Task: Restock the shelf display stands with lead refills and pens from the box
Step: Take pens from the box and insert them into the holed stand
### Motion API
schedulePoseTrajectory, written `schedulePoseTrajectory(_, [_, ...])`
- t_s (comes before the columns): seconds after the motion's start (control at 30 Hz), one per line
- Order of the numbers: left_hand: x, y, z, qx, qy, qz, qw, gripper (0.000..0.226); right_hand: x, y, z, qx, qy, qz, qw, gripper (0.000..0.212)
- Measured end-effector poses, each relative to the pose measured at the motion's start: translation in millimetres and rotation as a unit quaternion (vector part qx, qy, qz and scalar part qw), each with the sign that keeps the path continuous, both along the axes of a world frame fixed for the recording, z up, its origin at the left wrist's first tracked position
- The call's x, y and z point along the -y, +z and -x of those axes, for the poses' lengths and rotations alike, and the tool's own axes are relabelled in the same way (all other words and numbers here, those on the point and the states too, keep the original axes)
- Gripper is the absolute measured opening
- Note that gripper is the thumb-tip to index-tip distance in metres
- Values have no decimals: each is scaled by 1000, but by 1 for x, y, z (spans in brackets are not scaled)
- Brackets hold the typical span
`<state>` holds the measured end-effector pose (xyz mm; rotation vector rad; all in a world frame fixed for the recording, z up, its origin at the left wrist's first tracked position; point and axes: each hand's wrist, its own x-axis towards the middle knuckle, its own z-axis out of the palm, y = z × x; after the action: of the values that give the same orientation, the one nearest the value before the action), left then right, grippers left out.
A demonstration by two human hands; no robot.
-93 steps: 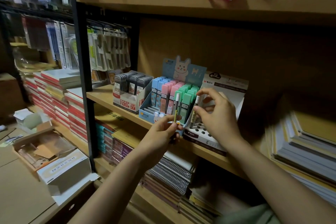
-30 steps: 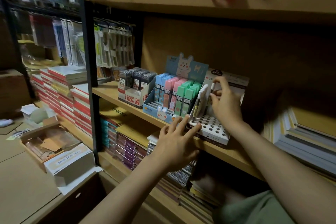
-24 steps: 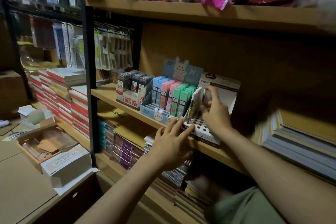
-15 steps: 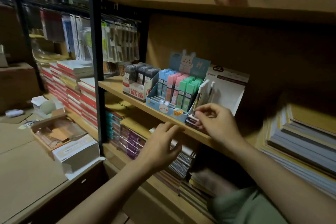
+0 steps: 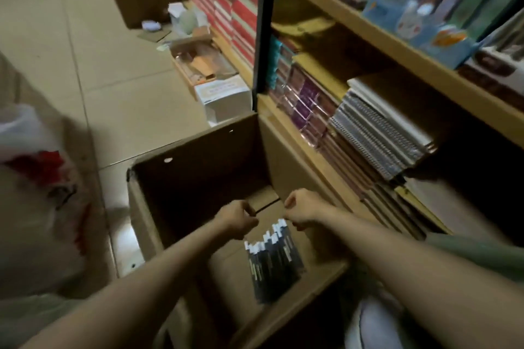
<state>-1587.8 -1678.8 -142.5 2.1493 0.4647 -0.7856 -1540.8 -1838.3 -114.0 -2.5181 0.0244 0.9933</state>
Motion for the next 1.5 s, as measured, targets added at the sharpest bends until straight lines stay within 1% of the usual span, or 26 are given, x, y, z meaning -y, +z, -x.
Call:
schedulePoseTrajectory(0.03, [5,-20,9,-9,81,16,997,25,-2,-21,0,-17,15,25,999,34])
schedulePoseTrajectory(0.07, [11,-40,17,-24,139,31,990,29,-2,-40,0,-29,36,52,998,36])
schedulePoseTrajectory(0.13, [27,-74,34,-70,215,59,972,29,-1,-72,3,-51,75,104,990,37])
schedulePoseTrajectory(0.2, [36,-98,47,-101,258,43,960,18,2,-96,4,-75,92,140,983,39])
schedulePoseTrajectory(0.23, [40,-107,51,-107,257,17,960,15,4,-105,4,-86,93,151,980,42])
schedulePoseTrajectory(0.3, [48,-118,57,-114,261,-26,958,20,8,-117,4,-101,81,161,978,51])
schedulePoseTrajectory(0.37, [57,-124,59,-101,288,-32,952,25,11,-126,4,-92,42,152,983,62])
schedulePoseTrajectory(0.43, [65,-127,57,-83,318,-19,944,28,11,-132,5,-76,-5,136,988,69])
schedulePoseTrajectory(0.5, [72,-131,55,-60,325,-11,944,30,10,-137,5,-74,-14,135,988,63])
schedulePoseTrajectory(0.6, [79,-135,52,-33,308,-12,951,24,8,-144,8,-78,-10,126,989,44])
schedulePoseTrajectory(0.67, [80,-137,53,-25,308,-26,951,24,8,-146,9,-72,-14,120,990,42])
schedulePoseTrajectory(0.77, [76,-138,55,-38,322,-37,945,20,10,-149,6,-74,-13,117,990,41])
schedulePoseTrajectory(0.83, [70,-137,53,-55,323,-31,944,18,11,-149,3,-67,-10,124,990,36])
schedulePoseTrajectory(0.93, [61,-132,47,-76,343,16,936,11,13,-139,3,-48,-9,122,991,31])
schedulePoseTrajectory(1.0, [53,-125,43,-71,358,45,930,11,11,-125,3,-49,-22,99,994,30])
schedulePoseTrajectory(1.07, [44,-114,37,-60,351,75,932,15,7,-105,0,-65,-51,44,996,29])
schedulePoseTrajectory(1.1, [39,-106,33,-52,351,115,928,16,5,-89,-1,-83,-70,4,994,28])
schedulePoseTrajectory(1.17, [27,-79,18,-36,348,236,907,12,-2,-48,-5,-140,-108,-100,979,30])
schedulePoseTrajectory(1.23, [14,-42,-5,-4,300,310,902,9,-5,2,-9,-149,-118,-172,967,29])
schedulePoseTrajectory(1.33, [6,27,-45,51,175,377,908,10,4,83,-15,-96,-107,-254,957,8])
schedulePoseTrajectory(1.37, [7,51,-57,70,133,394,907,12,11,108,-16,-70,-97,-270,955,5])
schedulePoseTrajectory(1.43, [13,96,-74,93,68,424,898,15,30,153,-18,-12,-90,-290,953,15])
schedulePoseTrajectory(1.5, [20,137,-83,102,29,447,888,15,50,190,-15,27,-104,-321,941,24])
